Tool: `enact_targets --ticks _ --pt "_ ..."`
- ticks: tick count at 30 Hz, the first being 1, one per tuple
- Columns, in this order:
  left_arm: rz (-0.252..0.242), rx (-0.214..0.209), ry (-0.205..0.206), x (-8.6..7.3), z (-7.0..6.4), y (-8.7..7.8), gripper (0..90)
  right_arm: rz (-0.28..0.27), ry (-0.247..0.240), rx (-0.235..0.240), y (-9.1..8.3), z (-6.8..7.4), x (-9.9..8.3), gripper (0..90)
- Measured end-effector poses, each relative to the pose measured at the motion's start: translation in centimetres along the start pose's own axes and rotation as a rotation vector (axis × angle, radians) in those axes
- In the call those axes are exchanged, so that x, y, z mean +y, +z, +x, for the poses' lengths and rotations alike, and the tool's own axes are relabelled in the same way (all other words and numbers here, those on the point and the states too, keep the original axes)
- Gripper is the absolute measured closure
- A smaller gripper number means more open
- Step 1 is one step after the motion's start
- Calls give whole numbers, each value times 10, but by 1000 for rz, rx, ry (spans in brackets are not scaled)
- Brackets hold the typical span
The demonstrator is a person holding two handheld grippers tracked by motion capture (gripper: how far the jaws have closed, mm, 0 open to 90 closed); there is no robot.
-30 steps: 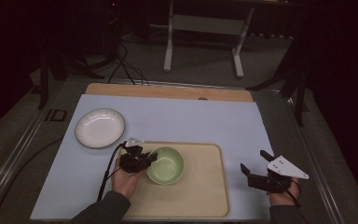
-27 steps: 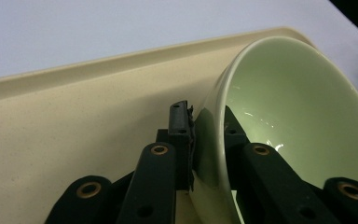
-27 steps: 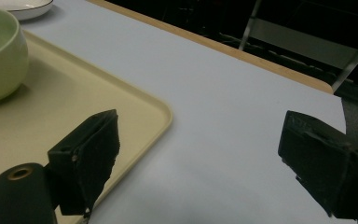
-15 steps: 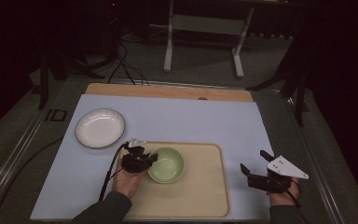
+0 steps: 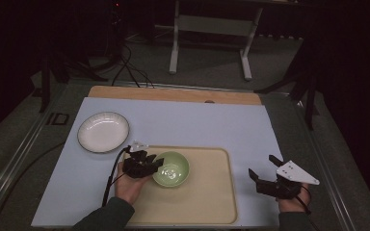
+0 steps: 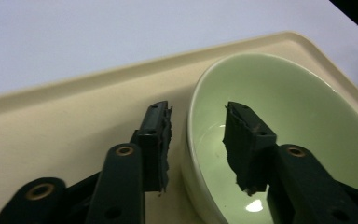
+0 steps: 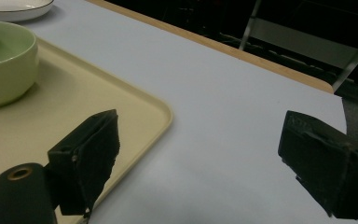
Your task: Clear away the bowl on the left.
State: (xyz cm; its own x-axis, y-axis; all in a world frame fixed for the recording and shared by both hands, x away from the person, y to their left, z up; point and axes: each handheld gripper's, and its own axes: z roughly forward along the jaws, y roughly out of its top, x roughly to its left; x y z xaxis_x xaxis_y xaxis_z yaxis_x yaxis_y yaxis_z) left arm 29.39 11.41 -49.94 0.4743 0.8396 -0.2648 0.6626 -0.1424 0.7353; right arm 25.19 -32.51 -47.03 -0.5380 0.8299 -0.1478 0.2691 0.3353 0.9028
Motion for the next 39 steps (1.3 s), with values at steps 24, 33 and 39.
enact_targets --ticks 24,33,39 --pt "-138 258 109 7 29 -82 352 -5 2 -1 -1 0 0 122" --pt "-160 367 83 -6 56 -110 295 -8 7 -4 -1 -1 0 122" --pt "-169 444 33 -20 78 -119 278 -8 10 -6 -2 -1 0 122"
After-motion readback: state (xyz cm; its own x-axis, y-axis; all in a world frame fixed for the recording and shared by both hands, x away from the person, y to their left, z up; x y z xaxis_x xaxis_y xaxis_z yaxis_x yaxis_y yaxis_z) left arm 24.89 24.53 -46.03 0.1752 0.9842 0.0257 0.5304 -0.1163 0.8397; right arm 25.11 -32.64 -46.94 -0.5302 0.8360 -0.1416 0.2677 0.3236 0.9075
